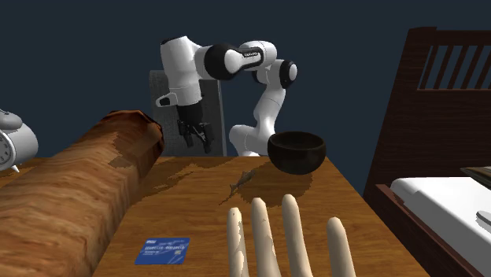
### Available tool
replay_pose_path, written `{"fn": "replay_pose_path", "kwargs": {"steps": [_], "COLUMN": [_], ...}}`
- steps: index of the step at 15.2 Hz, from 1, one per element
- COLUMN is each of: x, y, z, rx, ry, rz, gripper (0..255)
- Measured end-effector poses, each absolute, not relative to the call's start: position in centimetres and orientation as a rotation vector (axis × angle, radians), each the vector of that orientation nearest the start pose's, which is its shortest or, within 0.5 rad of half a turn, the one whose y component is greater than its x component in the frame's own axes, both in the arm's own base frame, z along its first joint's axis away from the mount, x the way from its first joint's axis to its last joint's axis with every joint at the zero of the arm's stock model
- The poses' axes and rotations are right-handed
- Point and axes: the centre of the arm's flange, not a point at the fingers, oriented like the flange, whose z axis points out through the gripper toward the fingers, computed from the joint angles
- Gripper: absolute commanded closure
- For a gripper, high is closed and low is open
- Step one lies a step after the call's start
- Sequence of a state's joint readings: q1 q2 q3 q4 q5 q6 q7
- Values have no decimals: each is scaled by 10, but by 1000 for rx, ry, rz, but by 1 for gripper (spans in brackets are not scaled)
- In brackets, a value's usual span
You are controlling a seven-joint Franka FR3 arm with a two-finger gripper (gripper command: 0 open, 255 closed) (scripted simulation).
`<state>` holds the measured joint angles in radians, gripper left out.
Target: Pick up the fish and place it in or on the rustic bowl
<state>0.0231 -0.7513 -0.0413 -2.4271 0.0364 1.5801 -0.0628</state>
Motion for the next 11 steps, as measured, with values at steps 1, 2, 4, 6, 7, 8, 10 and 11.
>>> {"fn": "replay_pose_path", "kwargs": {"steps": [1, 2, 4, 6, 7, 8, 10, 11], "x": [313, 312, 313, 312, 308, 310, 311, 312], "y": [-4, 1, 24, 52, 65, 76, 104, 121], "z": [547, 548, 548, 552, 553, 554, 556, 558], "rx": [-3069, -3071, -3079, -3087, -3092, -3096, -3104, -3109], "ry": [-85, -87, -96, -106, -111, -116, -126, -132], "rz": [144, 141, 133, 122, 117, 111, 100, 94], "gripper": [0, 0, 0, 0, 0, 0, 0, 0]}}
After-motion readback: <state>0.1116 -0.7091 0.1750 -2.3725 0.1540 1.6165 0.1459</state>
